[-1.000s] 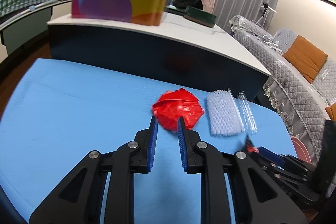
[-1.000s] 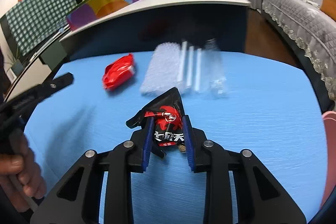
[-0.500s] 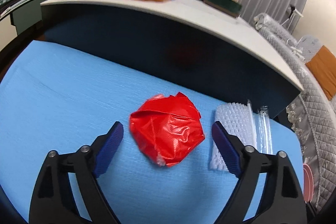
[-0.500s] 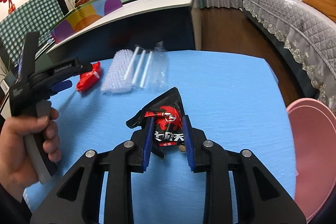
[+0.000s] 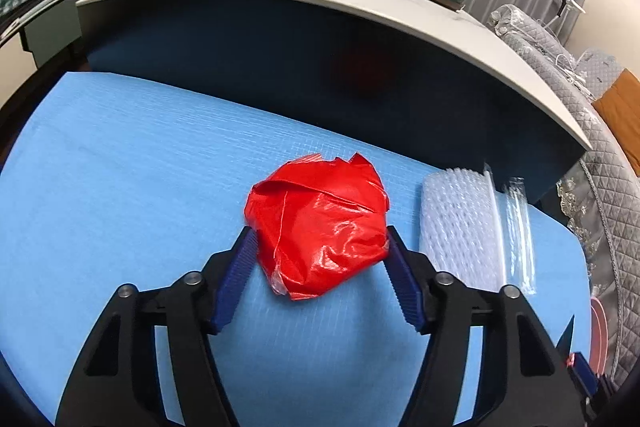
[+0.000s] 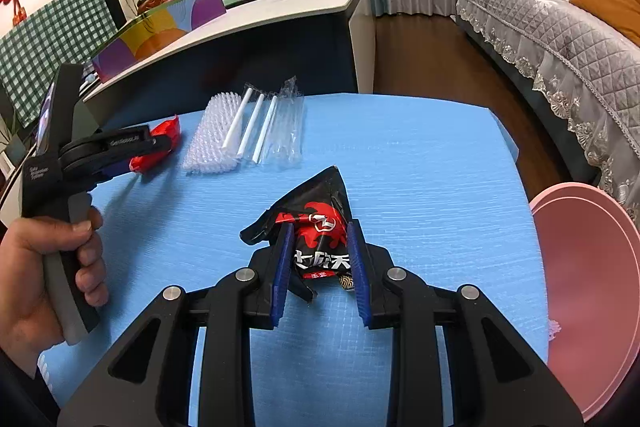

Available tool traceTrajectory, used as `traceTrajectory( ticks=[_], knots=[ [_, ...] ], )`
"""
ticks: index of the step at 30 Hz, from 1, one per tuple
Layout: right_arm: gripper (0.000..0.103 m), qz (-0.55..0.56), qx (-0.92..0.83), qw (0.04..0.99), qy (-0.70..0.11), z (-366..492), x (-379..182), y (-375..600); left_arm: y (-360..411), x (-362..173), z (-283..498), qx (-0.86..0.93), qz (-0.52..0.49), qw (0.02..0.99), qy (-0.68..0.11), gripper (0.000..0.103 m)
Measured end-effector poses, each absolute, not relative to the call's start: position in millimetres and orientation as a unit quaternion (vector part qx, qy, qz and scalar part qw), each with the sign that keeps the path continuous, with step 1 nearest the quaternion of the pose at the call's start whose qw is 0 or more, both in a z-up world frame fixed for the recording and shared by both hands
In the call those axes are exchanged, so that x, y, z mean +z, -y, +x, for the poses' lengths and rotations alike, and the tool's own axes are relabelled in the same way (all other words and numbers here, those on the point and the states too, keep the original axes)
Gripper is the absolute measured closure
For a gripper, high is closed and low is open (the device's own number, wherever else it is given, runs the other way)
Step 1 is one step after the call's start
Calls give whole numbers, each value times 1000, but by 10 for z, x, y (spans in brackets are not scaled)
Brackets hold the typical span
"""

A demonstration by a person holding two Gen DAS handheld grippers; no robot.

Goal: Collect trash
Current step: 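Lower the open left tool around the crumpled red plastic bag and close it, then carry the red bag and snack packet in both tools over the pink bin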

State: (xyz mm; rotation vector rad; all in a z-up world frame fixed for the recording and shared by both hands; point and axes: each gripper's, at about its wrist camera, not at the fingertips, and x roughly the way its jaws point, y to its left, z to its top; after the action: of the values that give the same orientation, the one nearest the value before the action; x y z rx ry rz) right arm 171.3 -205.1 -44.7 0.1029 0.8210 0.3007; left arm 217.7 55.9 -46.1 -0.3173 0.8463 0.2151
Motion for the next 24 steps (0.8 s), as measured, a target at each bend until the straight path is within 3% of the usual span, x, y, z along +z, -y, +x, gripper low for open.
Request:
traceTrajectory(
  ticks=[24],
  knots=[
    [75, 46, 136, 934, -328, 1015, 646, 2390, -353, 297, 1066, 29, -94, 936, -337, 45]
  ],
)
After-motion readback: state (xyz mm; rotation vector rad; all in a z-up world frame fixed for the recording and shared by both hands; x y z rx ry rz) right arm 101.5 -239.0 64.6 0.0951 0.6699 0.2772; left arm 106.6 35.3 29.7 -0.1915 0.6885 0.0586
